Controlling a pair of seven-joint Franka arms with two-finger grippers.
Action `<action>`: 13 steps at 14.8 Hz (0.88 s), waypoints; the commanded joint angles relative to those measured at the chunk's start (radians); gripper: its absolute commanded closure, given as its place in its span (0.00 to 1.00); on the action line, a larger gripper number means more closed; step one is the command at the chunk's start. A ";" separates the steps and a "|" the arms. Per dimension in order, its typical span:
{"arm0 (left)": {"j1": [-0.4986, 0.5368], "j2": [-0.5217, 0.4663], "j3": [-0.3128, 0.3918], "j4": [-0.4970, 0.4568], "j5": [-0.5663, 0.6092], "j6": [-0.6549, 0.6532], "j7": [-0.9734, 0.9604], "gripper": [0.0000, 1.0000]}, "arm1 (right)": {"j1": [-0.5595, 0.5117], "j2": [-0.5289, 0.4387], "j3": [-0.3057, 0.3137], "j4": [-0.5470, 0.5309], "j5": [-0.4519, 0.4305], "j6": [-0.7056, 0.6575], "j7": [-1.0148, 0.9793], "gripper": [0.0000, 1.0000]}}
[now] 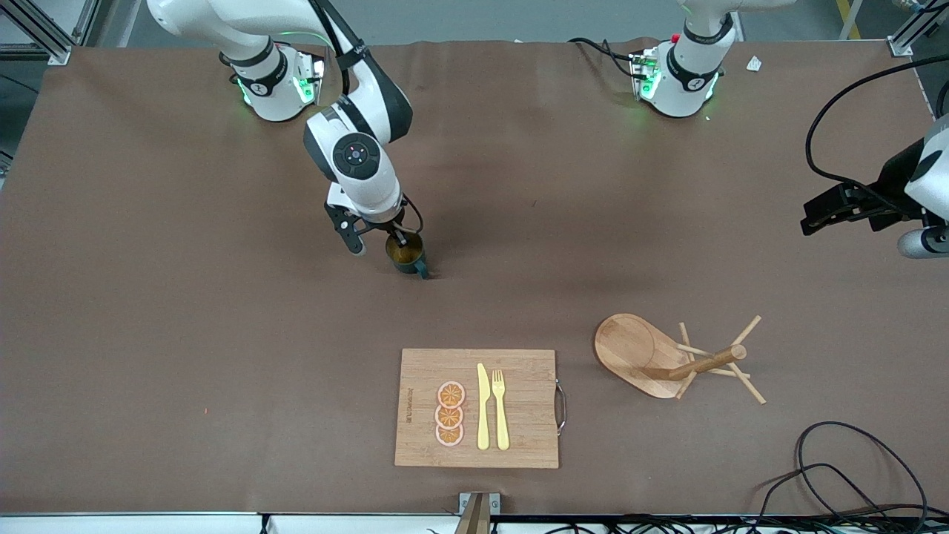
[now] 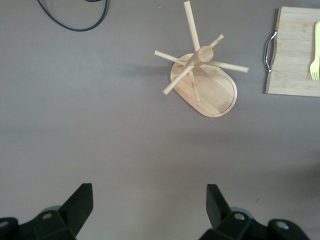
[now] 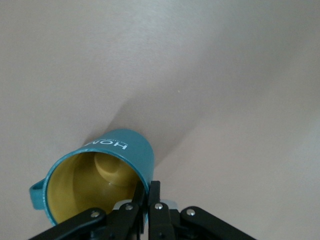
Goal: Transfer cup from left to right arm and place
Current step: 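Carry the mug away with the right gripper while the left gripper withdraws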
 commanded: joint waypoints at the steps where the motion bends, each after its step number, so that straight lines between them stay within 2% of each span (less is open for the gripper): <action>1: -0.011 -0.010 0.026 -0.008 -0.016 0.007 0.048 0.00 | -0.045 -0.054 0.000 0.024 0.019 -0.114 -0.252 1.00; 8: -0.012 -0.011 0.025 -0.008 -0.015 0.009 0.032 0.00 | -0.224 -0.152 -0.003 0.009 0.018 -0.225 -1.034 1.00; 13: -0.013 -0.020 0.023 -0.009 -0.013 0.007 0.028 0.00 | -0.422 -0.204 -0.004 -0.042 0.012 -0.241 -1.686 1.00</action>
